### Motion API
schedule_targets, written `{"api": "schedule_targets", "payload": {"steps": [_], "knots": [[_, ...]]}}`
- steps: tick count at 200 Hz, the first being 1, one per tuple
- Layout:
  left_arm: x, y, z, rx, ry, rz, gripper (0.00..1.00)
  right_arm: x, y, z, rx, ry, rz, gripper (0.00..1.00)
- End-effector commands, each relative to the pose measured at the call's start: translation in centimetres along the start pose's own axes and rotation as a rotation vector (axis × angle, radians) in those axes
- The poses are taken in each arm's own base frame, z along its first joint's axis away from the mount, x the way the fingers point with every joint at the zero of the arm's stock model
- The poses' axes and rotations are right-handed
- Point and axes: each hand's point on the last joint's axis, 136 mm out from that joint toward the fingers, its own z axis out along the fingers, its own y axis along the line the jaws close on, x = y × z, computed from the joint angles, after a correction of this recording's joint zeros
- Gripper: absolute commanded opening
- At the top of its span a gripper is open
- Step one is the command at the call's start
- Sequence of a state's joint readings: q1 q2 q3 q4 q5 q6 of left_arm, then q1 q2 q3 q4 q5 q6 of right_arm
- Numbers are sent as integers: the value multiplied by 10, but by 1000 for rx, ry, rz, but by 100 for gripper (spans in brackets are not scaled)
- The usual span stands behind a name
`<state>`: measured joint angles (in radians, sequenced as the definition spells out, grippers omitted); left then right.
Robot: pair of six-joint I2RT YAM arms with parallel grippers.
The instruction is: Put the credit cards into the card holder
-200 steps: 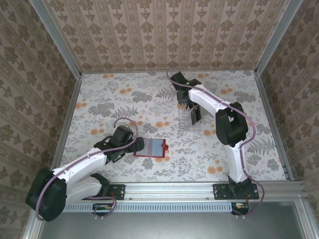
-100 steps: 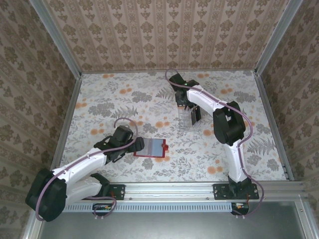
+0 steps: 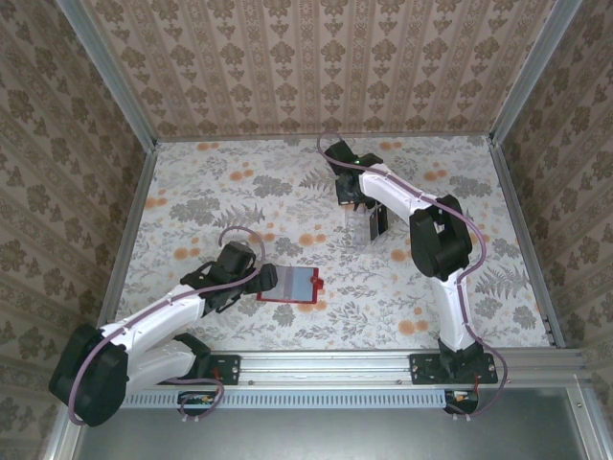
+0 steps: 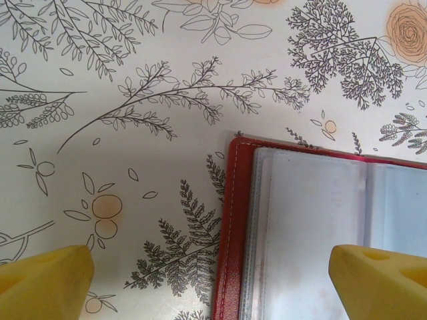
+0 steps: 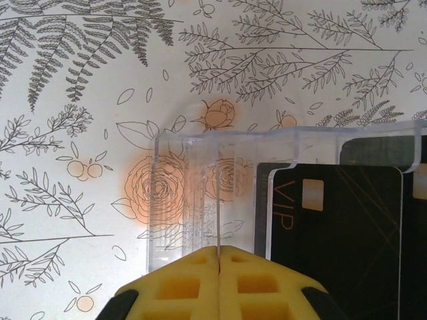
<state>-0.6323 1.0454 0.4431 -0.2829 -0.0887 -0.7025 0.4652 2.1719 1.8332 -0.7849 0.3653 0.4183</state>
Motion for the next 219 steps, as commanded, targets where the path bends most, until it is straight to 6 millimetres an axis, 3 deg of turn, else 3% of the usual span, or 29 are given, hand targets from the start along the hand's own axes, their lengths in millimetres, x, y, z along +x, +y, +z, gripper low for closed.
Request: {"api": "schedule_targets", "payload": {"steps": [1,51,101,125,145,172,219], "knots": [[-9,-6,-3,21,-20,8,100,-4,-3,-13,-31,0,15,4],[-9,-6,-4,25,-19,8,100,-16,0,-35,-106,-35,56,0],[-8,-5,-4,24,-18,2,100,-35,8,-87,-261,-133,137,0],[-8,-5,-4,22,-23,-4,100,-30,22,-113,-355,-163,166,0],[-10,-2,-6,9,-36,-12,100,-8,45,-132,-438,-185,178,0],[-16,6,-13,-28,-71,-24,100,43,88,-148,-540,-191,185,0],[-30,15,-25,-70,-116,-18,100,126,147,-155,-593,-186,213,0]]}}
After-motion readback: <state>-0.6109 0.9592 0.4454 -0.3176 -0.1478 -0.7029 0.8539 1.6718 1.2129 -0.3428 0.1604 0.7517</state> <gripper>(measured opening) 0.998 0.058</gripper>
